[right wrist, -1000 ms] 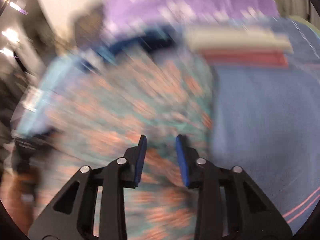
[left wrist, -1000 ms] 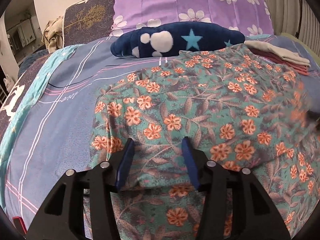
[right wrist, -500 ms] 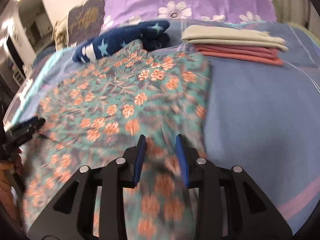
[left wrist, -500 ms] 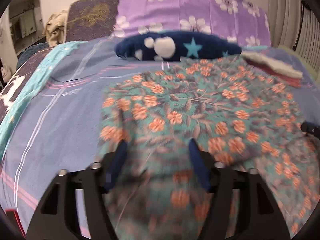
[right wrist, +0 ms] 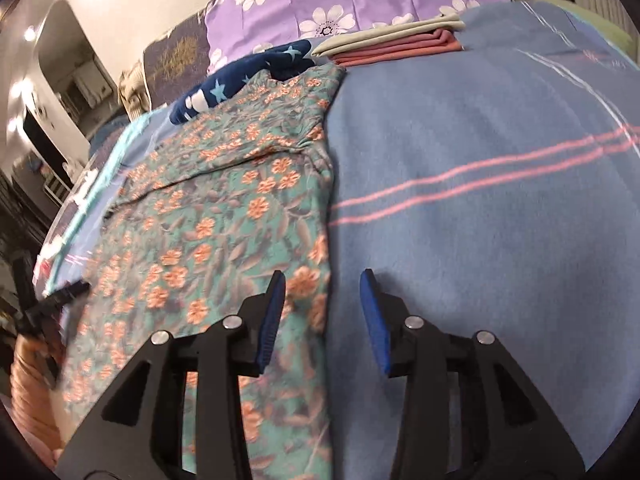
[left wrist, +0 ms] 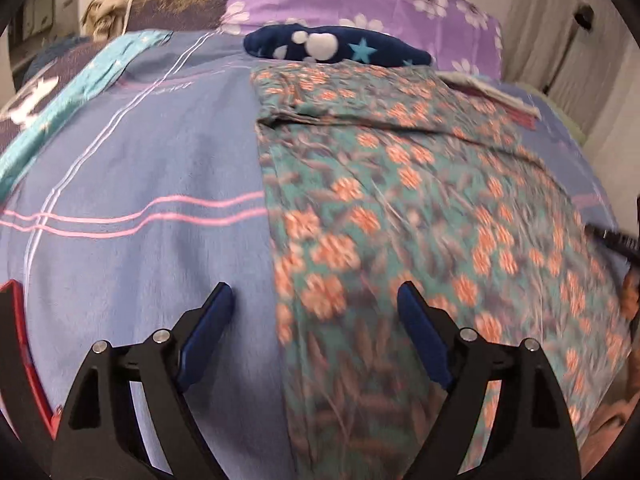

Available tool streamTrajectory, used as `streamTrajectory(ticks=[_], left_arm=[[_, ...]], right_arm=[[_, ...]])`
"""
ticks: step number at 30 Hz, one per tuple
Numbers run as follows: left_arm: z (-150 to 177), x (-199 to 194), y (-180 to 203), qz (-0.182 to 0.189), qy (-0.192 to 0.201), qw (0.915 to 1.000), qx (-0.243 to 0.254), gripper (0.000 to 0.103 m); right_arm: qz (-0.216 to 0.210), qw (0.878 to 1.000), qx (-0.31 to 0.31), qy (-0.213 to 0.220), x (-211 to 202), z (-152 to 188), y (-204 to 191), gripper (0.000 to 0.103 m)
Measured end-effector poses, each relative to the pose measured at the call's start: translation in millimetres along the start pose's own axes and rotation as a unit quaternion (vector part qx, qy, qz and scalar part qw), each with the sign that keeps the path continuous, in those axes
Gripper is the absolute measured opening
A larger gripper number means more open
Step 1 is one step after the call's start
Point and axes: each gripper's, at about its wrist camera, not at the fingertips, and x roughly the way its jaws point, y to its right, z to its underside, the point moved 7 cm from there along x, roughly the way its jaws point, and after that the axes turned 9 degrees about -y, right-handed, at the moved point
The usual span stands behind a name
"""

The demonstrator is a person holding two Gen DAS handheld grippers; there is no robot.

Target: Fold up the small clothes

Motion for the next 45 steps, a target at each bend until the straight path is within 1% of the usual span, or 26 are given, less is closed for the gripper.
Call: streamTrajectory(ticks=[3,6,12,14,15,16,17,19,22,24,26,28,31,32,33,34,35,36,37,38,39,41,42,43,45], left_arm=[[15.0,-8.9,13.0,0.019,-0.001,0.9996,0.021,0.082],[35.5,-18.5,20.8,0.024,0.003,0.9989,0.039,0.079],[61.0,-34.0,16.1,0.027,0.024,0.9991,0.022,0.071],[65.9,-38.7,16.9,0.028,0.028,0.9991,0.017,0.063],[68.0,-41.1,17.8,0.031,0.03,0.999,0.016,0.06],[71.9,-44.8,19.4,0.036,0.03,0.9988,0.016,0.054],[74.6,-47.5,20.5,0.044,0.03,0.9984,0.016,0.047],[83.6,-54.1,22.4,0.069,0.027,0.9971,0.016,0.041],[96.4,-60.8,23.8,0.096,0.022,0.9948,0.027,0.041],[97.6,-59.1,24.4,0.1,0.019,0.9941,0.037,0.043],[91.7,-54.3,24.4,0.116,0.015,0.9927,0.031,0.051],[82.8,-48.7,27.1,0.124,0.015,0.9917,0.03,0.054],[74.4,-44.4,31.1,0.126,0.016,0.9914,0.029,0.054],[73.4,-44.7,31.2,0.126,0.015,0.9916,0.026,0.052],[73.8,-45.5,30.8,0.124,0.015,0.9918,0.025,0.045],[75.5,-47.1,31.1,0.124,0.014,0.9918,0.028,0.031],[77.5,-48.8,30.2,0.129,0.014,0.9911,0.028,0.018],[78.6,-50.4,29.0,0.139,0.014,0.99,0.023,0.015],[80.0,-51.6,26.3,0.146,0.016,0.9891,0.012,0.012],[80.6,-52.0,24.9,0.149,0.02,0.9887,0.005,0.011],[81.0,-52.5,24.5,0.152,0.025,0.9881,0.001,0.009],[77.5,-54.6,26.8,0.154,0.037,0.9873,-0.005,0.004],[73.5,-59.5,29.8,0.157,0.047,0.9865,-0.001,0.004],[68.7,-66.3,32.6,0.161,0.06,0.9852,0.003,0.003],[54.5,-88.3,39.7,0.17,0.099,0.9803,0.014,0.003]], right_arm=[[0.005,1.0,-0.005,0.0,-5.2,14.7,-2.9,0.04],[0.001,1.0,-0.007,0.001,-14.4,32.4,-3.9,0.041],[-0.02,1.0,-0.005,0.0,-33.5,66.7,-0.6,0.041],[-0.026,1.0,-0.006,-0.004,-40.2,76.7,-1.6,0.041],[-0.029,1.0,-0.006,-0.007,-43.5,81.0,-1.4,0.042],[-0.034,0.999,-0.006,-0.009,-46.8,85.4,-1.2,0.042],[-0.043,0.999,-0.005,-0.013,-50.8,91.1,-0.8,0.042],[-0.067,0.997,-0.001,-0.024,-58.1,104.0,0.5,0.042],[-0.102,0.994,-0.007,-0.035,-64.1,116.8,-1.0,0.045],[-0.127,0.991,-0.007,-0.04,-63.9,118.3,-0.7,0.049],[-0.153,0.987,0.004,-0.042,-59.0,110.2,-2.1,0.051],[-0.171,0.984,0.006,-0.043,-52.2,101.9,-5.8,0.051],[-0.183,0.982,0.01,-0.048,-44.0,93.5,-11.5,0.051],[-0.184,0.982,0.007,-0.05,-44.0,93.7,-14.2,0.051],[-0.184,0.982,0.003,-0.053,-45.1,95.4,-16.0,0.047],[-0.183,0.982,-0.001,-0.056,-45.6,97.6,-17.4,0.043],[-0.182,0.981,-0.003,-0.061,-45.8,100.8,-18.0,0.033],[-0.181,0.982,0.0,-0.06,-46.6,102.1,-16.8,0.025],[-0.188,0.98,0.011,-0.059,-47.1,101.7,-14.5,0.019],[-0.199,0.978,0.023,-0.058,-47.5,100.0,-12.5,0.007],[-0.211,0.975,0.035,-0.055,-47.7,96.4,-11.4,0.004],[-0.24,0.969,0.052,-0.037,-54.3,85.2,-12.8,0.003],[-0.248,0.967,0.052,-0.026,-59.4,79.2,-14.6,0.003],[-0.252,0.966,0.05,-0.014,-66.0,72.4,-16.8,0.003],[-0.268,0.963,0.039,0.022,-89.8,55.2,-22.8,0.002]])
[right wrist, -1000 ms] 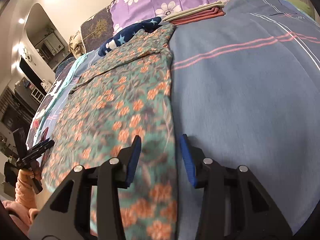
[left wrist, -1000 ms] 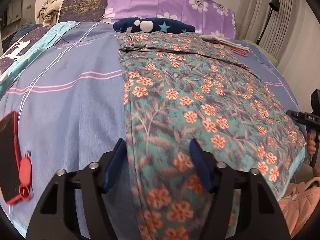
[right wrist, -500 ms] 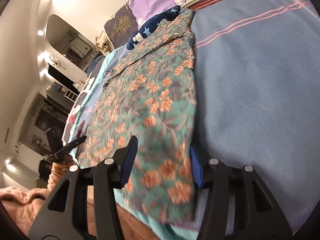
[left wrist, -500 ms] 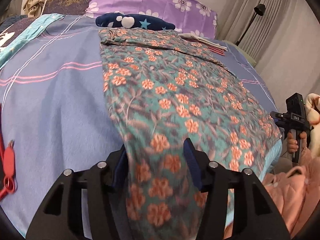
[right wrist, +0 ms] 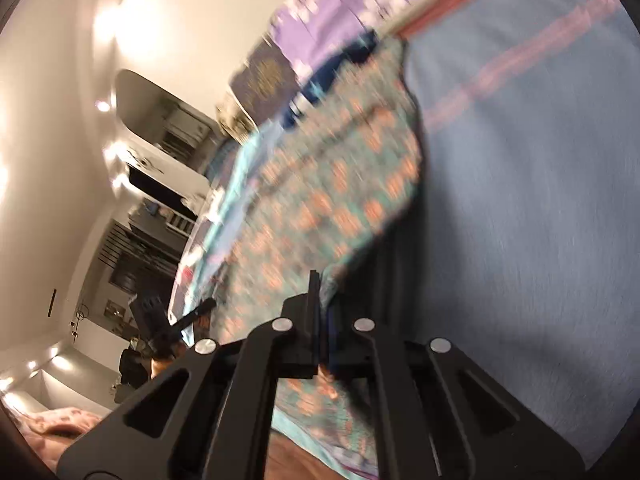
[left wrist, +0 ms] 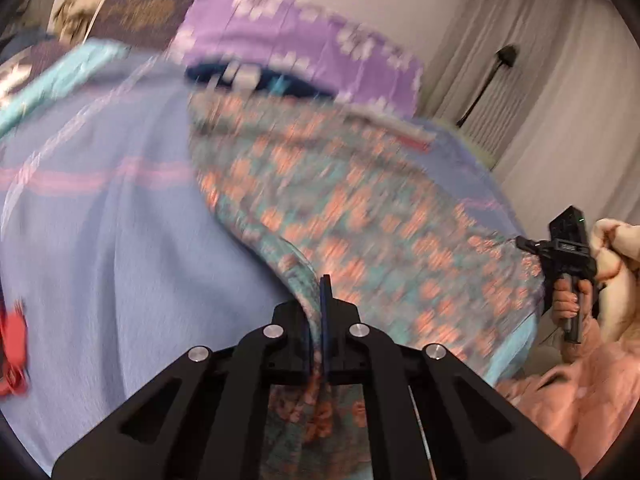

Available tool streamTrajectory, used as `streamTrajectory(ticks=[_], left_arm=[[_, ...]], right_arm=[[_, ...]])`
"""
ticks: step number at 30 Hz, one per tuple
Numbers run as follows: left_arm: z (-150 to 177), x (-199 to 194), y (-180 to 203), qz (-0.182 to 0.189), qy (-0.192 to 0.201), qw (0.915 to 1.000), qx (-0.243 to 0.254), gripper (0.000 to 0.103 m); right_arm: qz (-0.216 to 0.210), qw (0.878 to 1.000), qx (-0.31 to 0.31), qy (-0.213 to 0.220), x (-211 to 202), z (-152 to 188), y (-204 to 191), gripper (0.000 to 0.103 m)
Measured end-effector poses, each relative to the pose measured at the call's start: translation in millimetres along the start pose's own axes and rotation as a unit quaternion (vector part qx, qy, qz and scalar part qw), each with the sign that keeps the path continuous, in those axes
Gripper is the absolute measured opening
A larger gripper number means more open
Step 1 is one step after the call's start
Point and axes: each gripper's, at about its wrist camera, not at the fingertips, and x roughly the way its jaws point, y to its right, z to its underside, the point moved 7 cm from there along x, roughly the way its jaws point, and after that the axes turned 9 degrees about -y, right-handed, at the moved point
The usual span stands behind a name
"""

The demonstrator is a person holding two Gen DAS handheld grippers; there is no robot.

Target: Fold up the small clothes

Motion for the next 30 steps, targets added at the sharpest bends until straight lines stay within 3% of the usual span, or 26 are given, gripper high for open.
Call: streamTrajectory(ticks=[4,9,10,12,14,19,24,30], left_arm=[[-44.5,-53.1,29.8,0.02,0.099,0.9946,0.023,0.002],[-58.2,-116.9,72.7,0.039,0.175,0.9814,0.068,0.002],[-55.4,-131.9,82.7,0.033,0.191,0.9778,0.081,0.003],[-51.5,-146.0,93.6,0.016,0.207,0.9731,0.099,0.003],[-48.7,-146.4,96.6,0.009,0.206,0.9733,0.1,0.003],[-57.9,-95.5,80.3,0.008,0.155,0.9861,0.059,0.003],[-70.5,-71.7,61.8,-0.009,0.14,0.9894,0.035,0.003],[-105.7,-53.5,46.4,-0.042,0.13,0.9901,0.034,0.004]], right_arm=[[-0.033,0.997,-0.041,0.062,-39.7,-22.9,-40.9,0.002],[-0.061,0.983,-0.113,0.135,-104.7,-12.0,-96.1,0.002],[-0.056,0.978,-0.131,0.152,-120.4,-5.7,-103.1,0.002],[0.01,0.966,-0.173,0.193,-147.6,8.5,-112.4,0.002],[0.038,0.967,-0.161,0.193,-149.7,9.7,-103.3,0.003],[0.038,0.985,-0.07,0.153,-111.2,-8.7,-53.0,0.003],[0.047,0.987,-0.042,0.148,-85.4,-33.8,-34.1,0.003],[0.058,0.987,-0.04,0.143,-60.0,-88.7,-27.5,0.003]])
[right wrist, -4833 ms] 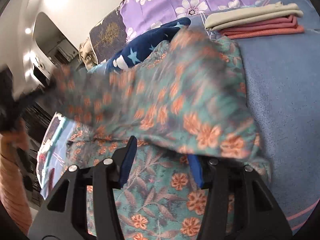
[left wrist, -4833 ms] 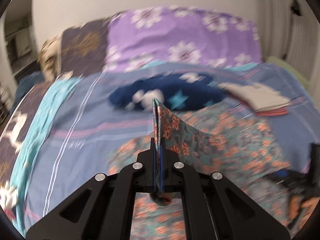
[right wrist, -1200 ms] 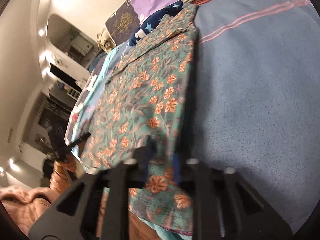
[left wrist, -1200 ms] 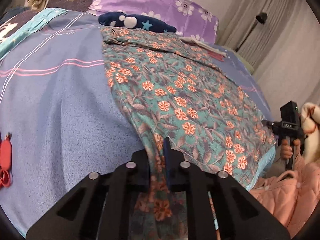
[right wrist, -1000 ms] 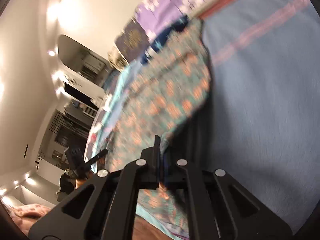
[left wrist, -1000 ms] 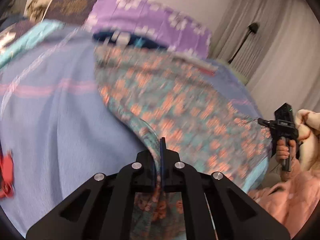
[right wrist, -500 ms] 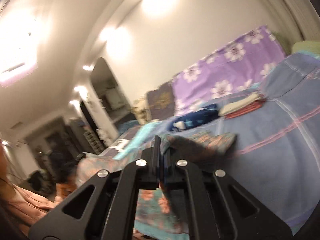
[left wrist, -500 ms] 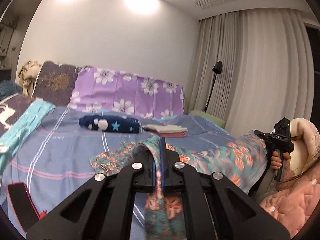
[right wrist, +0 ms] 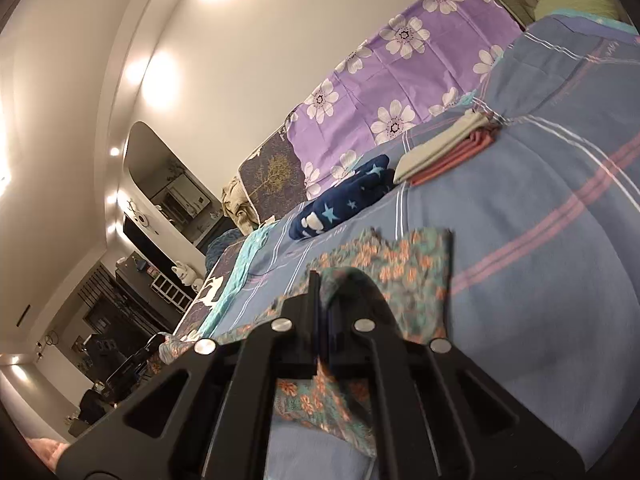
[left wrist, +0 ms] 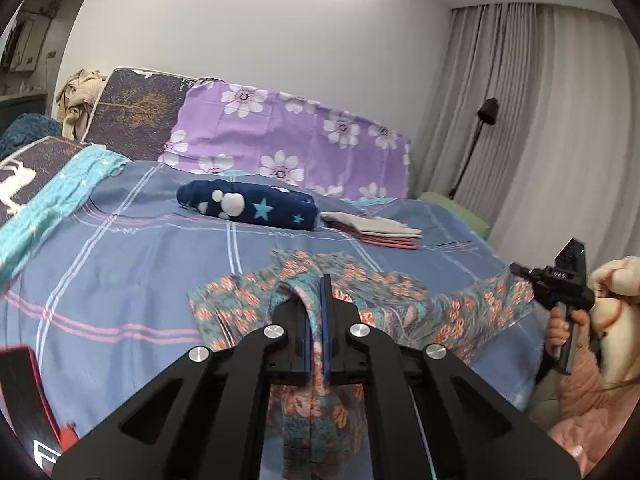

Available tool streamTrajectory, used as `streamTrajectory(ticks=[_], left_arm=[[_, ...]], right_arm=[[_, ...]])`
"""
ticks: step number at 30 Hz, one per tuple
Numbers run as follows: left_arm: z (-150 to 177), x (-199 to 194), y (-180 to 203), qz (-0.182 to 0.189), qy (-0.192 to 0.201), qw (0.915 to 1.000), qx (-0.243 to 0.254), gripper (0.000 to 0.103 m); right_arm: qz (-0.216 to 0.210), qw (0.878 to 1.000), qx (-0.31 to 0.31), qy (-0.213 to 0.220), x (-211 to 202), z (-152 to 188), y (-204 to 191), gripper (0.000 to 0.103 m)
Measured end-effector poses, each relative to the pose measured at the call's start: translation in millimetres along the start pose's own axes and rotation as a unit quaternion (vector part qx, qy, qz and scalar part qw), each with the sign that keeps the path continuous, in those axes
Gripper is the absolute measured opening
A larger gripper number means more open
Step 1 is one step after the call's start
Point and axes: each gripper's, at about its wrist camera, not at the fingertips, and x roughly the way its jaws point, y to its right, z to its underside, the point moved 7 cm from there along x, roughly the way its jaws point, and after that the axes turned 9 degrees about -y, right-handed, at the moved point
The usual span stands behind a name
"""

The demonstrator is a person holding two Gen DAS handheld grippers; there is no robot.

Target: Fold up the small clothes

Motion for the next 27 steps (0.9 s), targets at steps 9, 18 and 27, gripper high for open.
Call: streamTrajectory(ticks=[9,18,27], left_arm=[[-2.6,117.8,-84.6,-0.077,-0.079,0.9915,-0.069,0.006],[38.4,136.2,-100.9,-0.056,-0.134,0.9831,-0.111,0.039],[67.7,121.6,-92.5,-0.049,-0.177,0.9782,-0.096,0.006]], right_arm=[[0.075,0.991,0.046,-0.102,128.0,-24.4,78.6,0.007],[0.094,0.985,0.052,-0.138,127.9,6.5,96.7,0.021],[0.129,0.976,-0.002,-0.173,116.1,26.1,90.3,0.006]])
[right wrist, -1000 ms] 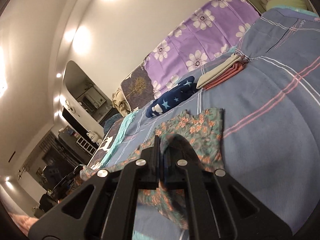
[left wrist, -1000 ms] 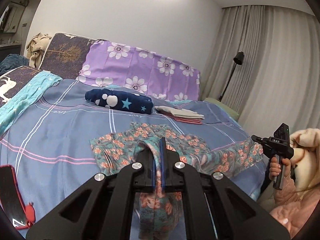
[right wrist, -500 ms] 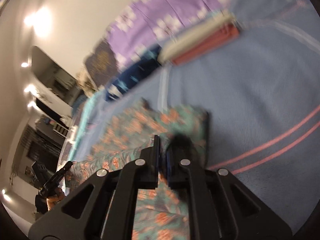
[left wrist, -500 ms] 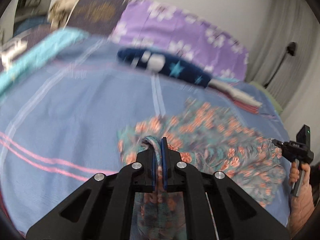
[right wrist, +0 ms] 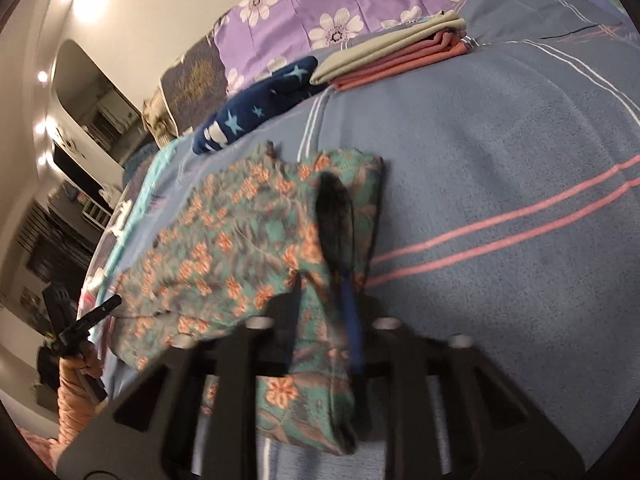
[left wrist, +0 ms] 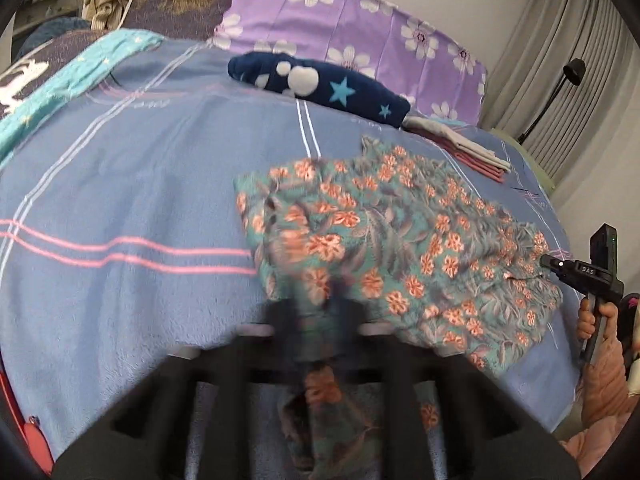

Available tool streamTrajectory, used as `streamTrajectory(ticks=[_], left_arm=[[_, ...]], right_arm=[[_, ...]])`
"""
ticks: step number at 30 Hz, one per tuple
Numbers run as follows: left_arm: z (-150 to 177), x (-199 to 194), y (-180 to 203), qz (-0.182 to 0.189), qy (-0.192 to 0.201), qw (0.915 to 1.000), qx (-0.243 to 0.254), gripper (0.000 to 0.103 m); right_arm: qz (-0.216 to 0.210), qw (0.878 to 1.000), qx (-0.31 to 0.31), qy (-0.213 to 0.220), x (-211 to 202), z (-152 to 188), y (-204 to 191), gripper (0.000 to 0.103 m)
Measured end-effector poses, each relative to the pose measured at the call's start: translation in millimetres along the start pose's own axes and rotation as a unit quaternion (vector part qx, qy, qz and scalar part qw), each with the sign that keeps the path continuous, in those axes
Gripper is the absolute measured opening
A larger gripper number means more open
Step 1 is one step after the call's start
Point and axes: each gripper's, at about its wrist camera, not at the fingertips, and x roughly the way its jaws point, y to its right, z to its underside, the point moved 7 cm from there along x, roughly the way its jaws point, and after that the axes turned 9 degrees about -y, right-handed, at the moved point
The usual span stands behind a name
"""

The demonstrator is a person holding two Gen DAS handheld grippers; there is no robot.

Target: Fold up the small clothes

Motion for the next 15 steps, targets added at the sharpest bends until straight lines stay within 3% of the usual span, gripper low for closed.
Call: streamTrajectory(ticks=[3,6,8,10,12,14,15], left_arm=[[-10.0,-13.6,7.4,0.018,0.016,0.9997,0.003,0.006],[-40.2,-33.2,22.6,0.045,0.043,0.9979,0.016,0.006],[-68.0,-39.6,25.6,0.041,0.062,0.9971,0.016,0.006],[-103.2,-33.7,19.1,0.03,0.077,0.9966,0.003,0.006],[-129.4,-3.8,3.1,0.004,0.064,0.9979,-0.011,0.013],[-136.8,27.8,-20.3,-0.039,0.031,0.9974,-0.053,0.041],[-133.8,43.6,-32.8,-0.057,0.009,0.9952,-0.079,0.043]], right_arm=[[-0.066,0.997,0.012,0.025,-19.4,-12.6,-14.9,0.005],[-0.162,0.984,0.042,0.061,-46.6,-42.5,-26.2,0.005],[-0.181,0.978,0.063,0.086,-56.1,-73.8,-25.1,0.005],[-0.153,0.979,0.073,0.11,-52.1,-113.0,-16.4,0.004],[-0.108,0.985,0.087,0.102,-32.8,-135.9,-2.5,0.008],[-0.034,0.988,0.127,0.078,-4.1,-145.0,23.2,0.012],[-0.025,0.989,0.13,0.07,3.4,-143.2,26.6,0.012]])
